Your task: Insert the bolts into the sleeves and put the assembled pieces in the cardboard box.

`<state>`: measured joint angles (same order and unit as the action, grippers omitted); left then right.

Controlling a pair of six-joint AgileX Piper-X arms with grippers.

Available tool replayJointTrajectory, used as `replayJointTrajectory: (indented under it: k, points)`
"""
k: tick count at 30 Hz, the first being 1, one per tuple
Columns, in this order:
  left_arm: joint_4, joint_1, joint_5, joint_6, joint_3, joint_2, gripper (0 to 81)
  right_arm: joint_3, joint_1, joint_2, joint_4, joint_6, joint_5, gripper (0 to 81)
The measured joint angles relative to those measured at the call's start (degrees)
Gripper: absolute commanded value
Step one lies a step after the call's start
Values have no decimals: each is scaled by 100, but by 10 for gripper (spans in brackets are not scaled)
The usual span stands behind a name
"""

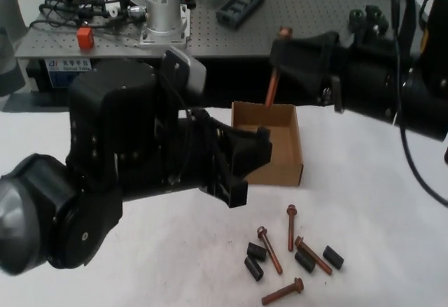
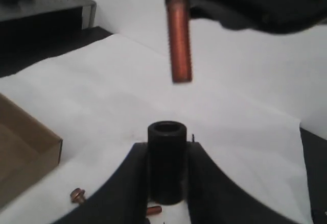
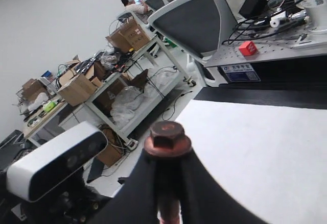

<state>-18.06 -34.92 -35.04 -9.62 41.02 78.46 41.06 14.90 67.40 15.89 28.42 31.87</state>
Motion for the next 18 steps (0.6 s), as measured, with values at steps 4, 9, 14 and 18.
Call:
replayJointTrajectory:
  k: [4, 9, 14, 18]
  points:
    - [-202, 0, -23, -51, -31, -112, 6, -15, 43, 0, 55, 8, -7, 16]
    - [-282, 0, 3, -48, -31, -164, 6, -15, 49, 0, -75, 8, -33, 16]
    - [-311, 0, 53, -48, -45, -164, 6, -15, 60, 0, -296, -242, -42, 16]
    - [-325, 0, 91, -48, -45, -164, 6, -15, 57, 0, -508, -571, 256, 16]
